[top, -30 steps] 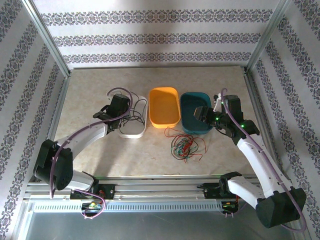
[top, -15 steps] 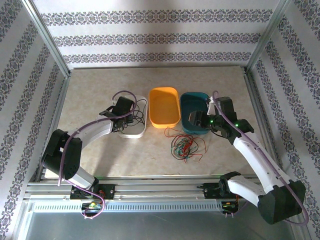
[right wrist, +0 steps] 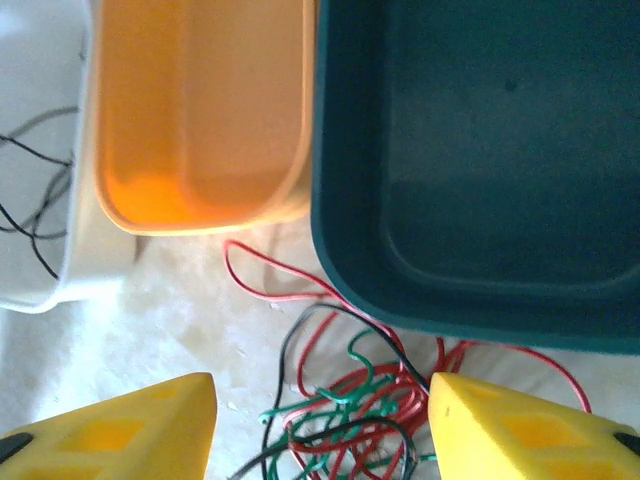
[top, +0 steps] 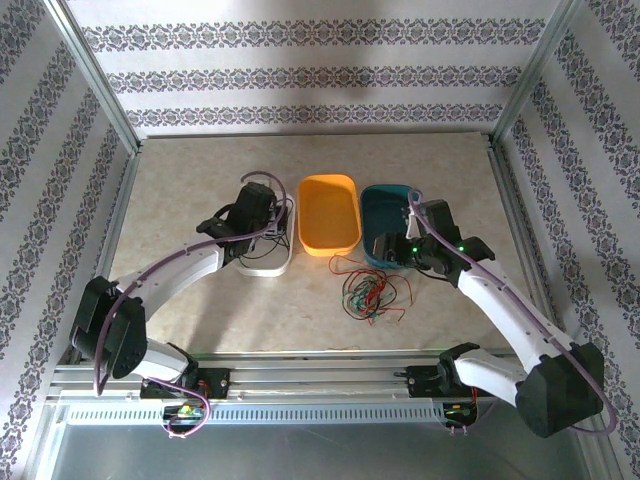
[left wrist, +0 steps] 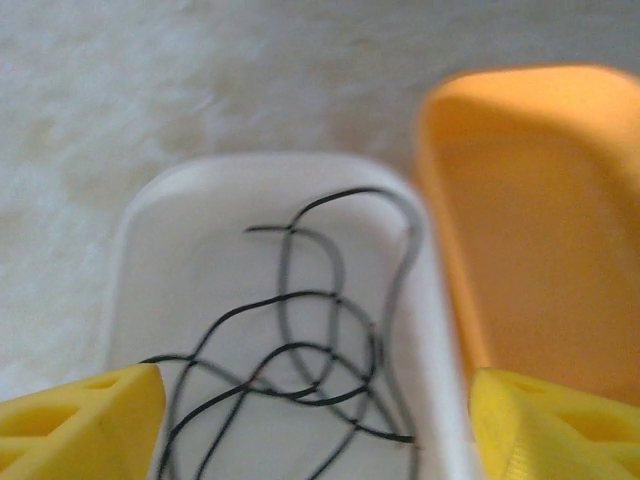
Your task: Untangle the cables
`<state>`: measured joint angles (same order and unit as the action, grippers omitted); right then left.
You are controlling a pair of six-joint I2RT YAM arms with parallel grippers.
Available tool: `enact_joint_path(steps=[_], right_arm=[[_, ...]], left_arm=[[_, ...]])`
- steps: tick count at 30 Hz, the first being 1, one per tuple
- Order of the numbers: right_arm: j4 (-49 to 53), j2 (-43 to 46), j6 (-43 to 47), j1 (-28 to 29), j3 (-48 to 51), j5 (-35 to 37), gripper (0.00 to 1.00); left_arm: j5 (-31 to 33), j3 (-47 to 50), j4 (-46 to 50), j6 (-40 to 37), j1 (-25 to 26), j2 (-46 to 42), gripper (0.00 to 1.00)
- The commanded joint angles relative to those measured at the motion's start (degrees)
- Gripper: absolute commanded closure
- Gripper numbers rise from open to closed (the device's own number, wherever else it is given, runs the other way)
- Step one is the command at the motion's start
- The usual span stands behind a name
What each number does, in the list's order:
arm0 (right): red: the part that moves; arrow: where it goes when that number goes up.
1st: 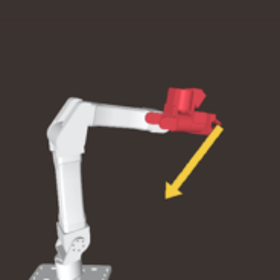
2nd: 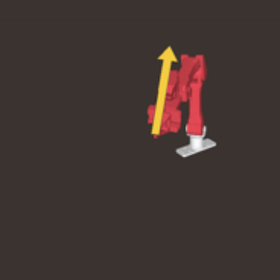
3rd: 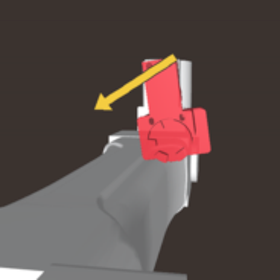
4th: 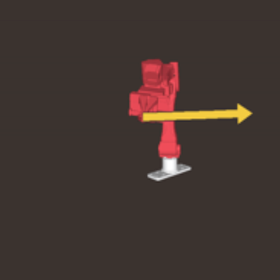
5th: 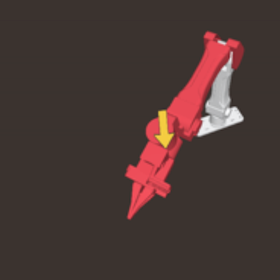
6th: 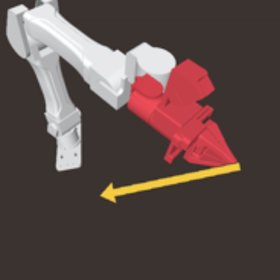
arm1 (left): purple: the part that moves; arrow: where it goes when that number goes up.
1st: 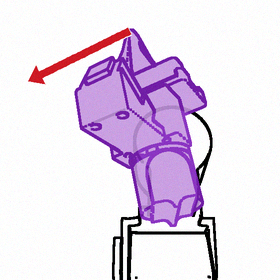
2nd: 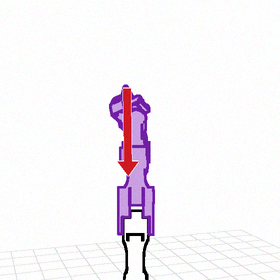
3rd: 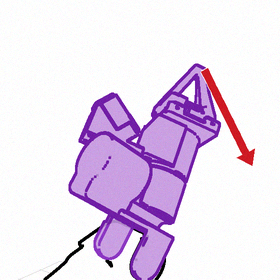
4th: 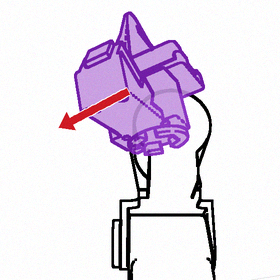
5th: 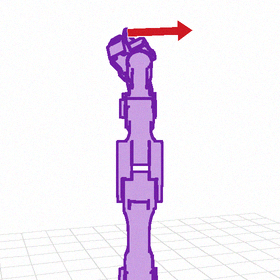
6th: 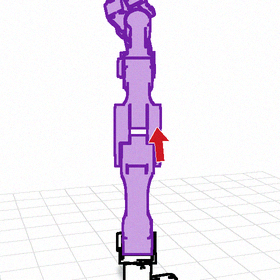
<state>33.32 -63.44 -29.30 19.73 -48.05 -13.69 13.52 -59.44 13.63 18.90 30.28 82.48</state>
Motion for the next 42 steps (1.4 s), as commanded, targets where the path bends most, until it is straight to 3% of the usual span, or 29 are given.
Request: enact_joint_path(steps=[1,6,12,18,20,25,33,42], right_arm=[[3.81,-2.11,2.19,1.42,1.62,0.28,0.43],[6.87,-5.39,2.86,2.77,2.17,0.50,0.46],[11.29,-4.85,0.33,2.69,4.88,5.12,0.46],[7.89,-9.55,0.52,2.51,7.67,2.22,0.49],[7.35,-12.23,1.67,2.51,7.03,1.24,0.57],[7.12,-12.81,2.24,2.42,6.29,1.84,1.00],[8.43,1.93,2.40,1.90,-1.08,1.79,1.00],[3.15,1.99,-0.17,1.46,-9.79,-5.33,1.00]], left_arm=[[-10.23,-2.07,-3.28,-7.65,2.27,0.53,0.21],[-22.50,-4.61,-2.06,-14.54,9.31,6.19,0.22],[-23.13,-6.79,-3.57,-14.10,14.59,12.51,0.23],[-25.19,-6.96,-7.24,-12.75,16.45,15.23,0.23],[-25.08,-7.26,-7.16,-12.90,16.56,15.52,0.23],[-24.46,-7.28,-6.06,-14.26,16.56,15.10,0.23],[-27.04,-7.43,-6.52,-16.94,16.56,11.30,0.22],[-34.80,-8.50,-9.52,-16.68,16.56,6.59,0.21]])
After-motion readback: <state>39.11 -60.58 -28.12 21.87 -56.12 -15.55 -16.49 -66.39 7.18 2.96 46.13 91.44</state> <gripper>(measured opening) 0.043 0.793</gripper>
